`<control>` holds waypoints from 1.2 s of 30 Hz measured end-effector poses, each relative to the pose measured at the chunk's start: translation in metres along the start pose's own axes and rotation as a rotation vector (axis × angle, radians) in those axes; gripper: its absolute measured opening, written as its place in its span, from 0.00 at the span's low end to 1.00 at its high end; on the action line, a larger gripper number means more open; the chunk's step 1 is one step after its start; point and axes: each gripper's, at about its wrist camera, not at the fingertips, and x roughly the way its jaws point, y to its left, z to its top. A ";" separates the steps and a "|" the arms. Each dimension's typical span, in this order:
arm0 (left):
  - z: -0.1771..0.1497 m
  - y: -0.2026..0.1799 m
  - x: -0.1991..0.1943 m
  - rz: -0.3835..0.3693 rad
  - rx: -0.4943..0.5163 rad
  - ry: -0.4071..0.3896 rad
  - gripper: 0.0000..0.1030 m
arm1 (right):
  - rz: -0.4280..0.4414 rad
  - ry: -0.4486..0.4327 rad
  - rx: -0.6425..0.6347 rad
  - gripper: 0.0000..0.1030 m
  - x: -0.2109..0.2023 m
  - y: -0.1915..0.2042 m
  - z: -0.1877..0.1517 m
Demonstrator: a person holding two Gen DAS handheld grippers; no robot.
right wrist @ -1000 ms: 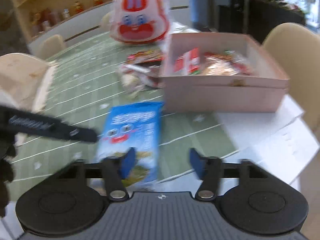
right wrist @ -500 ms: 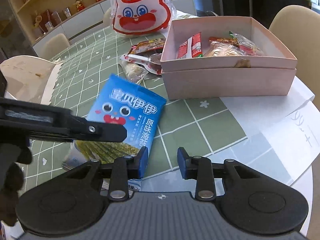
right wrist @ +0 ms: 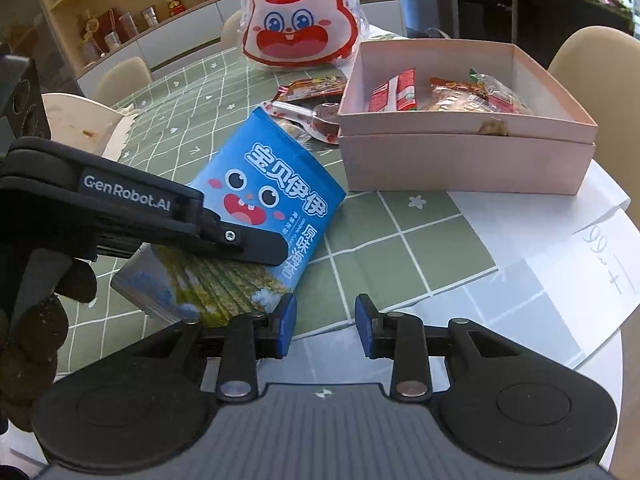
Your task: Organize snacks
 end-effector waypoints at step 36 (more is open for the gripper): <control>-0.027 0.081 -0.101 0.178 -0.304 -0.249 0.17 | -0.132 0.335 -0.307 0.84 0.231 0.061 0.277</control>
